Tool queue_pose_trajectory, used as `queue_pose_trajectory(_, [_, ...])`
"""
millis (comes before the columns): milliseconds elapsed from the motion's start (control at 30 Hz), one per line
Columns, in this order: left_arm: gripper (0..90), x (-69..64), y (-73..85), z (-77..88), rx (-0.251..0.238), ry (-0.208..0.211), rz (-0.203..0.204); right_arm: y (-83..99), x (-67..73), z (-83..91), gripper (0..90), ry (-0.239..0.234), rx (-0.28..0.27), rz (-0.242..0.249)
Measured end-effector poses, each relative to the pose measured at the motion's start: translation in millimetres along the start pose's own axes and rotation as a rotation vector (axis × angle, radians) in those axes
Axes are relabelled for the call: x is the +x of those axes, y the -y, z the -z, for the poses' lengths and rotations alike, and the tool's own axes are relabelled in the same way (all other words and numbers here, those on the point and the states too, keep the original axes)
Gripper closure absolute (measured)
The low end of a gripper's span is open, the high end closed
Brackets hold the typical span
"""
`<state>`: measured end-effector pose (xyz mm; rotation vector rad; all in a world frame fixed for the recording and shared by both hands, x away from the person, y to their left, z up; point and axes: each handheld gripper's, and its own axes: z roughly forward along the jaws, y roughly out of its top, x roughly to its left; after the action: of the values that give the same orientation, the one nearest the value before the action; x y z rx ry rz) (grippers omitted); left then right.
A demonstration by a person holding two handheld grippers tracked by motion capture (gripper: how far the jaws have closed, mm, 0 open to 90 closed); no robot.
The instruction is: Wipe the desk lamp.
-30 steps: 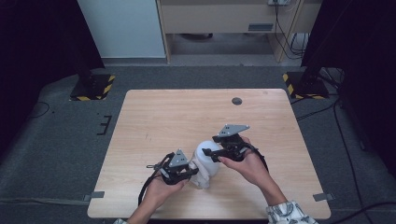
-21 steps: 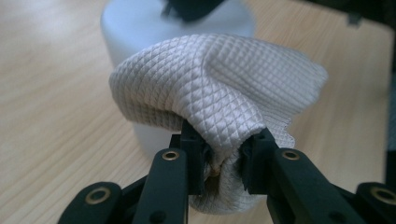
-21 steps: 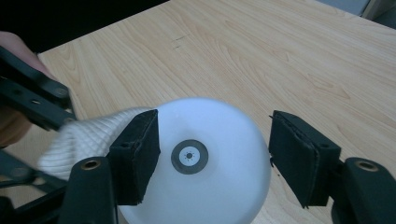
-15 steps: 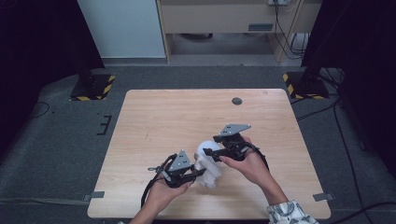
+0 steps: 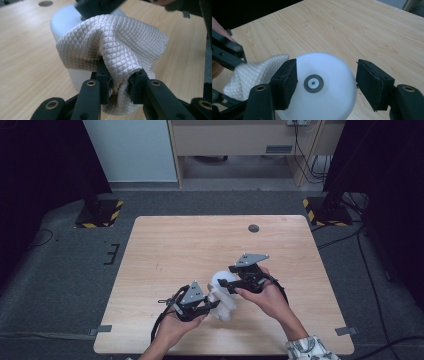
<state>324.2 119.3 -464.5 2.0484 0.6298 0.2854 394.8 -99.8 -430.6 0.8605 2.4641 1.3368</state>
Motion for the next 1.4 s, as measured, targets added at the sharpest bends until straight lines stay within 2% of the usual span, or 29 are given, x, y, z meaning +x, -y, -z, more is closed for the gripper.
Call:
queue_pose_trajectory(100, [73.5,4.8,0.7,2.2,0.005,-0.012,0.003,0.1,-0.1,0.0,34.0,-0.001,0.000,-0.002])
queue_pose_trajectory(167, [73.5,8.6,7.2,-3.3,0.037,-0.018,0.014,0.2,-0.1,0.0,34.0,-0.002,0.000,-0.004])
queue_pose_trajectory(200, [73.5,9.9,14.0,-10.8,0.076,-0.018,0.023,0.3,-0.1,0.0,34.0,-0.003,0.000,-0.006])
queue_pose_trajectory(233, [73.5,9.9,14.0,-10.8,0.076,-0.018,0.023,0.3,-0.1,0.0,34.0,-0.003,0.000,-0.006])
queue_pose_trajectory(267, [73.5,9.7,18.8,-17.5,0.120,-0.023,0.012,0.3,-0.2,0.0,34.0,-0.003,0.000,-0.007])
queue_pose_trajectory(300, [73.5,9.7,18.8,-17.5,0.120,-0.023,0.012,0.3,-0.2,0.0,34.0,-0.003,0.000,-0.007])
queue_pose_trajectory(333, [73.5,10.1,21.3,-21.4,0.147,-0.025,0.005,0.3,-0.3,0.0,34.0,-0.004,0.000,-0.007])
queue_pose_trajectory(400, [73.5,12.3,23.5,-24.1,0.164,-0.023,0.012,0.6,-0.4,0.1,34.0,-0.004,-0.002,-0.006])
queue_pose_trajectory(500, [73.5,15.8,21.2,-18.4,0.142,-0.033,0.016,1.1,-0.6,0.0,34.0,-0.006,-0.005,-0.011])
queue_pose_trajectory(700, [73.6,28.3,5.0,8.7,0.007,-0.084,0.045,1.1,-0.4,0.2,33.9,-0.009,-0.005,-0.007])
queue_pose_trajectory(800, [73.6,38.2,-0.5,13.3,-0.043,-0.080,0.065,1.5,-0.3,0.2,33.9,-0.012,-0.006,-0.008])
queue_pose_trajectory(867, [73.6,40.1,-2.2,13.0,-0.040,-0.077,0.059,1.7,-0.7,0.0,33.9,-0.011,-0.009,-0.007])
queue_pose_trajectory(933, [73.6,43.3,-5.0,8.4,-0.016,-0.077,0.045,2.1,-1.3,-0.2,33.9,-0.011,-0.013,-0.011])
queue_pose_trajectory(967, [73.7,43.3,-5.0,8.4,-0.016,-0.077,0.045,2.1,-1.3,-0.2,33.9,-0.011,-0.013,-0.011])
queue_pose_trajectory(1000, [73.7,47.7,-3.3,2.5,0.018,-0.077,0.049,2.2,-1.4,-0.4,33.7,-0.012,-0.015,-0.011])
queue_pose_trajectory(1033, [73.7,47.7,-3.3,2.5,0.018,-0.077,0.049,2.2,-1.4,-0.4,33.7,-0.012,-0.015,-0.011])
queue_pose_trajectory(1133, [73.6,51.0,4.6,-6.6,0.073,-0.067,0.057,2.7,-1.7,-0.3,33.7,-0.017,-0.017,-0.007])
queue_pose_trajectory(1167, [73.7,51.4,9.1,-12.8,0.112,-0.067,0.050,2.8,-1.8,-0.4,33.7,-0.017,-0.018,-0.010])
queue_pose_trajectory(1200, [73.7,51.4,9.1,-12.8,0.112,-0.067,0.050,2.8,-1.9,-0.5,33.7,-0.018,-0.019,-0.012])
queue_pose_trajectory(1267, [73.7,53.6,13.8,-20.2,0.151,-0.068,0.050,2.8,-1.6,-0.7,33.6,-0.018,-0.020,-0.013])
queue_pose_trajectory(1400, [73.7,53.5,13.0,-19.9,0.139,-0.077,0.049,3.1,-1.0,-0.7,33.6,-0.024,-0.019,-0.013])
